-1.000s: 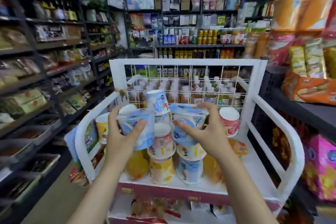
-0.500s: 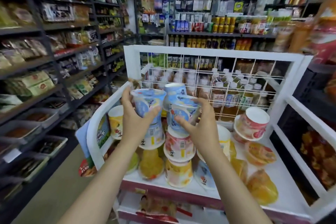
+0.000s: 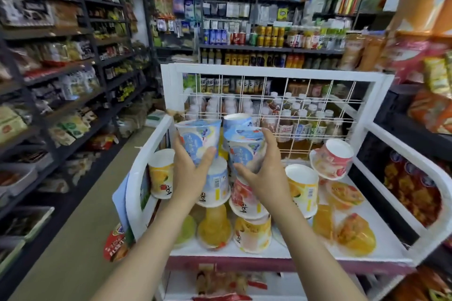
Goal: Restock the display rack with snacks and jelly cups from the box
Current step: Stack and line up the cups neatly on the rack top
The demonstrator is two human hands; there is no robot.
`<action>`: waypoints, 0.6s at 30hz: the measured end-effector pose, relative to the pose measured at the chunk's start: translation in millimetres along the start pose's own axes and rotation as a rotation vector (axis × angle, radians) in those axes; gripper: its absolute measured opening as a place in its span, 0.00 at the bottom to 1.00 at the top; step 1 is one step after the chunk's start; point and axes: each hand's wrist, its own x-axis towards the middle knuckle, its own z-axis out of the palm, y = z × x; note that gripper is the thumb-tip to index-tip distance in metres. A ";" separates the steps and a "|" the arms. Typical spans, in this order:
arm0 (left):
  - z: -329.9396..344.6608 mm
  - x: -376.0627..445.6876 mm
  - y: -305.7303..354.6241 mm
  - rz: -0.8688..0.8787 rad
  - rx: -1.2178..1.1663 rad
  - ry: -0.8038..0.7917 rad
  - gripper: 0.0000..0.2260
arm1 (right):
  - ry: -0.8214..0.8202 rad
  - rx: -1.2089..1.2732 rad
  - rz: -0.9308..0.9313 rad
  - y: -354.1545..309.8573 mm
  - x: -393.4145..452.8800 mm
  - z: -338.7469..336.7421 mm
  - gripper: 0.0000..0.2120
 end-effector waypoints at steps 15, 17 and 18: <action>-2.9 -25.5 -23.4 0.201 0.321 -0.204 0.39 | 0.088 -0.001 0.041 -10.5 -16.9 16.2 0.49; -1.2 -27.5 -33.9 0.188 0.355 -0.248 0.38 | 0.094 0.005 0.041 -8.2 -16.5 18.4 0.48; -0.8 -26.9 -37.3 0.178 0.356 -0.257 0.37 | 0.096 0.008 0.040 -7.4 -16.4 18.9 0.48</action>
